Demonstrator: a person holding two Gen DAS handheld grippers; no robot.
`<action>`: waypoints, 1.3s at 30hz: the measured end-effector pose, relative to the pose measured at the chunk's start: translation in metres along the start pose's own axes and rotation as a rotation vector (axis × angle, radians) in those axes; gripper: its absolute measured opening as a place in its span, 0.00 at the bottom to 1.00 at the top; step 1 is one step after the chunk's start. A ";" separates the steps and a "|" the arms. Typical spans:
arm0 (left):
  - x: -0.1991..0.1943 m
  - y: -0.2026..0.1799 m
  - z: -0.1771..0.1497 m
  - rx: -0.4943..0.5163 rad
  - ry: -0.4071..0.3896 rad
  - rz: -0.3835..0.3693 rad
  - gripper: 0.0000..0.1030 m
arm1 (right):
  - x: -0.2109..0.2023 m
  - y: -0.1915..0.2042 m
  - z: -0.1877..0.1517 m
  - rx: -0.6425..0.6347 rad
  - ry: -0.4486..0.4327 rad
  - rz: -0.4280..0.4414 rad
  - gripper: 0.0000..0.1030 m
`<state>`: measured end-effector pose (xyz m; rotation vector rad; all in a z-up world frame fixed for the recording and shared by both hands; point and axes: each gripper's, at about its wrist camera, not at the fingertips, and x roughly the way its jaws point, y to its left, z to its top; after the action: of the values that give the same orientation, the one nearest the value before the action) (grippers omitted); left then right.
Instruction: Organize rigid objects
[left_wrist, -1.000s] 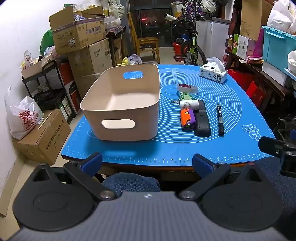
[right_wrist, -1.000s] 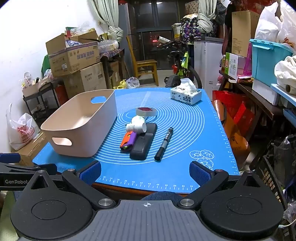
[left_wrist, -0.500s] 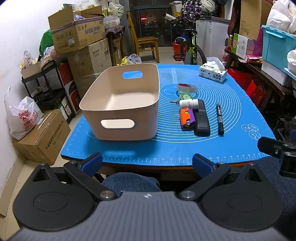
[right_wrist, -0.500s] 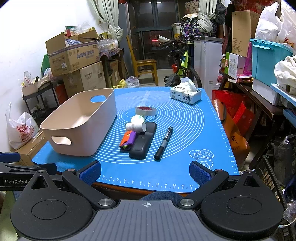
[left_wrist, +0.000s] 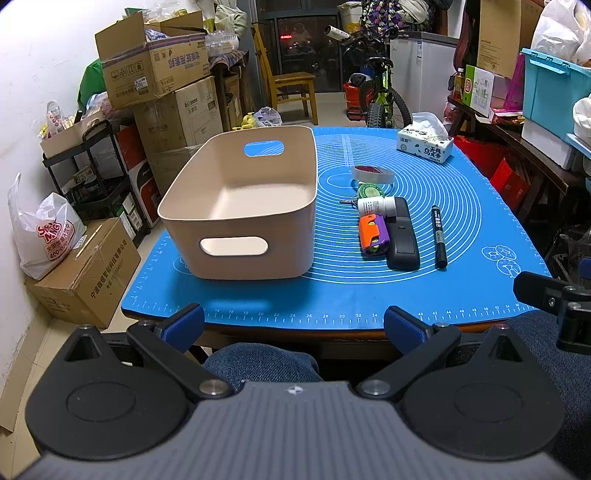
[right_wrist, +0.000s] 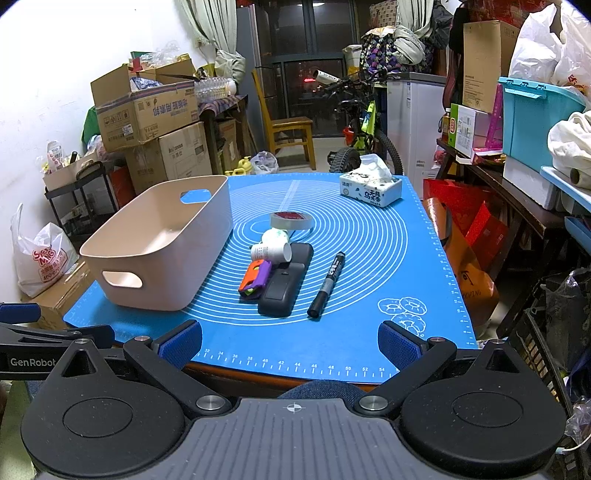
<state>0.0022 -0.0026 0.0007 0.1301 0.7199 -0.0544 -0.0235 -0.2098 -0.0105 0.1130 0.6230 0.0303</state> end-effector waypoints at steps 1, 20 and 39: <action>0.000 0.000 0.000 0.000 0.000 0.000 0.99 | 0.000 0.000 0.000 0.000 0.000 0.000 0.98; 0.000 -0.001 0.000 0.000 0.001 0.000 0.99 | 0.000 0.000 0.000 0.000 0.000 0.000 0.98; 0.002 -0.002 0.001 0.000 0.002 0.000 0.99 | 0.000 0.000 0.000 -0.001 0.000 0.000 0.98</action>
<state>0.0043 -0.0045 -0.0006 0.1300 0.7217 -0.0547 -0.0230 -0.2093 -0.0106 0.1123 0.6227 0.0307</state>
